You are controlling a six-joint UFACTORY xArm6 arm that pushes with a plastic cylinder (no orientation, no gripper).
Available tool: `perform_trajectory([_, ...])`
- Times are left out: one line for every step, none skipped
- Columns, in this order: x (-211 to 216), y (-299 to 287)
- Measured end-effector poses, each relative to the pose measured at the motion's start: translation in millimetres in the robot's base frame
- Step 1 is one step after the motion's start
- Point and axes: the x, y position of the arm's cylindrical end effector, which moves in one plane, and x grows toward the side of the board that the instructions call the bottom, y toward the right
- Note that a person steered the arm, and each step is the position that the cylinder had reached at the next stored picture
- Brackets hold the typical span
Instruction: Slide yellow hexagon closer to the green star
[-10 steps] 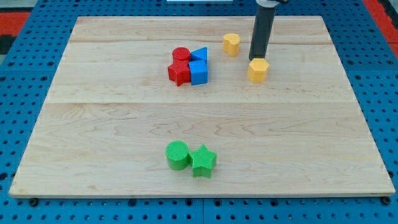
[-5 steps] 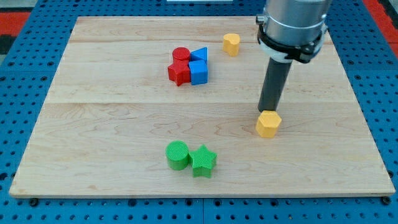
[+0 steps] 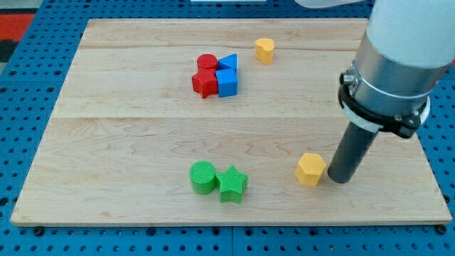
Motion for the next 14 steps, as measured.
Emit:
perform_trajectory([-1, -11])
perform_trajectory([-26, -27])
perform_trajectory([-52, -37])
perform_trajectory([-71, -42])
perform_trajectory([-62, -48])
perform_trajectory([-53, -37])
perform_trajectory([-44, -37])
perform_trajectory([-22, -37])
perform_trajectory([-17, -56])
perform_trajectory([-28, -67])
perform_trajectory([-30, -77])
perform_trajectory([-30, -87])
perform_trajectory([-30, -99])
perform_trajectory([-30, -111])
